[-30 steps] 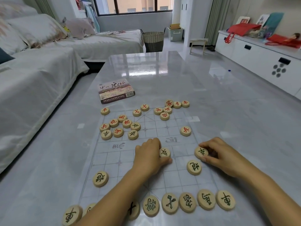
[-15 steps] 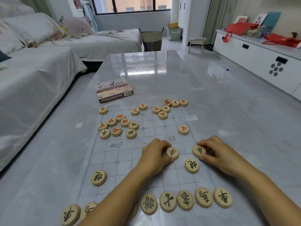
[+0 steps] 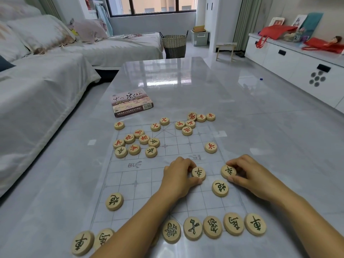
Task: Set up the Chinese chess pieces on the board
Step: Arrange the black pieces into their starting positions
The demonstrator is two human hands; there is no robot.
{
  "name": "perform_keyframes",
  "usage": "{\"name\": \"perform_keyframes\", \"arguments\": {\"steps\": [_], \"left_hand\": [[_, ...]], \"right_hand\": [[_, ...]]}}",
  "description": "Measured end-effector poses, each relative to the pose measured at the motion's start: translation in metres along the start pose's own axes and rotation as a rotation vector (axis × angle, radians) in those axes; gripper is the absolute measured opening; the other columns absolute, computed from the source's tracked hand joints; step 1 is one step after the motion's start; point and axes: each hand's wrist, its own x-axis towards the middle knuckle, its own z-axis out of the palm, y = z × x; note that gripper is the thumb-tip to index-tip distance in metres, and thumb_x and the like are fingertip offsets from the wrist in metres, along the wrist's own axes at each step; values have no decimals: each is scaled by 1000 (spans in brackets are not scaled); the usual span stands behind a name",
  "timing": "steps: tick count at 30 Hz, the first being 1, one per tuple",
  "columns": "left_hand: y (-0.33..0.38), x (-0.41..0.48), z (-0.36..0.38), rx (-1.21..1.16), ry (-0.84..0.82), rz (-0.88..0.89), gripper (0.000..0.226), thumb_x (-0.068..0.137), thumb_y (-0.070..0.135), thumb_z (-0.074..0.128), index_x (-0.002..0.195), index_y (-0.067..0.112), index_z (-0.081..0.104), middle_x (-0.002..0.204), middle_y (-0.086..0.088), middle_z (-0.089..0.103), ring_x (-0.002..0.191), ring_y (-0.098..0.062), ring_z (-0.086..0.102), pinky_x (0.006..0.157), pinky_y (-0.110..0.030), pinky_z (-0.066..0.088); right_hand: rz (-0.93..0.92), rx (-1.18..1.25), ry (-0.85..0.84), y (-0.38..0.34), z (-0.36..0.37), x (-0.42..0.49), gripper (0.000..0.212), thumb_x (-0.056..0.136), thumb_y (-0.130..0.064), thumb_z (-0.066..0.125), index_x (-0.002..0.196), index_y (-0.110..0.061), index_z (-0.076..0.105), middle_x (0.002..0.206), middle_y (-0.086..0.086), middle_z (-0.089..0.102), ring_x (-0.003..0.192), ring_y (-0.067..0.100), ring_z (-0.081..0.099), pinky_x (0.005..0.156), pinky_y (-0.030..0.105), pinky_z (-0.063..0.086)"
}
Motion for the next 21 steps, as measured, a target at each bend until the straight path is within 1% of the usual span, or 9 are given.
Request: {"name": "perform_keyframes", "arguments": {"steps": [6,13,16,18,21], "left_hand": [[-1,0,0,-2,5,4,39,75,34,71,109,23,56,98,9,46,100,-16,48,91,-33,36],[0,-1,-2,16,-2,-15,41,76,34,71,112,21,56,110,2,53,103,-18,49,95,-37,38],[-1,-1,-1,14,-2,-10,41,76,34,71,112,22,55,110,2,53,103,-18,49,95,-36,38],[-1,-2,-2,17,-9,2,41,76,33,71,112,23,54,109,2,52,103,-17,48,94,-35,38],[-3,-3,-6,-34,-59,10,47,76,33,70,117,22,51,106,4,50,100,-15,49,94,-34,39]], "right_hand": [[-2,-2,-3,0,0,-1,40,86,-33,62,124,-26,51,109,-12,45,95,2,47,81,16,35],[-9,-11,4,-1,0,-1,40,86,-32,62,124,-25,51,109,-12,44,95,3,46,75,11,35],[-4,-13,3,-1,0,-2,41,86,-33,62,124,-25,50,110,-12,44,96,3,46,79,14,34],[-1,-11,1,-2,0,-2,41,86,-33,62,125,-26,50,110,-12,43,96,3,46,79,14,34],[0,-7,-10,-1,-1,-2,44,85,-35,62,126,-26,49,110,-13,43,97,3,46,82,15,35]]}}
